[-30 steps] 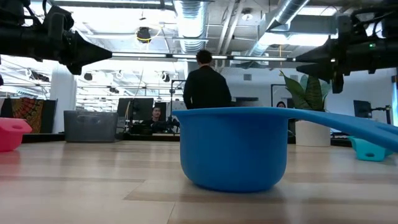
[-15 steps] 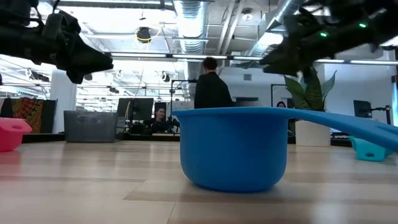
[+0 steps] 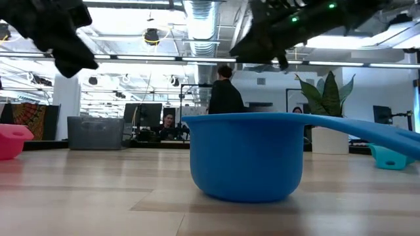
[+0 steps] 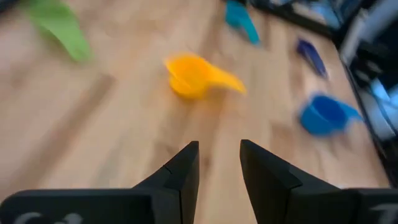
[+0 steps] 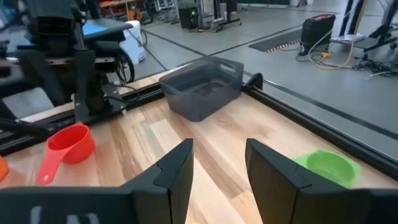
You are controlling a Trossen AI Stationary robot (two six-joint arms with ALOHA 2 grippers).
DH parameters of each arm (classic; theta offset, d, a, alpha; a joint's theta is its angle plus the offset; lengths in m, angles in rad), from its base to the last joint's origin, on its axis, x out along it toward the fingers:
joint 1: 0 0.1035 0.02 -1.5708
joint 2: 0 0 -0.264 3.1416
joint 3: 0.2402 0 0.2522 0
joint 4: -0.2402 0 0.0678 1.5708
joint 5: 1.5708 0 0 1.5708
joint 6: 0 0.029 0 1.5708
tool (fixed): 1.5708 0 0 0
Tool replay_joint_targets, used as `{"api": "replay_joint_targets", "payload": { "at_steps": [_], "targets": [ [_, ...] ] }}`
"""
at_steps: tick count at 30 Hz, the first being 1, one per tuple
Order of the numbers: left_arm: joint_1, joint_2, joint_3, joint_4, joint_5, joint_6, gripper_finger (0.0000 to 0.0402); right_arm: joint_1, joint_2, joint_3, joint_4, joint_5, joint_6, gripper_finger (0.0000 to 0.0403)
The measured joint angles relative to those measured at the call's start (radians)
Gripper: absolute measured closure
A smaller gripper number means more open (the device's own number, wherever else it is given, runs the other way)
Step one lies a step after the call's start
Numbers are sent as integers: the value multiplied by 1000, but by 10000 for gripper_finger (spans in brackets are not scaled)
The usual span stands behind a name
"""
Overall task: Nest measuring cups in basket
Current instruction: Stack the red measuring cup on top of the orange measuring cup
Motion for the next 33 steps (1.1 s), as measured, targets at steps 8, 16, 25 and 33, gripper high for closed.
{"api": "replay_joint_targets", "payload": {
  "at_steps": [8,16,25,33],
  "targets": [
    [-202,169,51,-82,118,-63,293,4,127,68,-1,-18,-19,189],
    [-384,351,140,-150,196,-224,289,15,187,79,-4,-17,54,173],
    [-556,560,320,-445,87,-330,297,22,185,79,28,-13,55,179],
    [-487,615,395,-834,-182,-238,298,24,185,79,76,-13,53,180]
  ]
}}
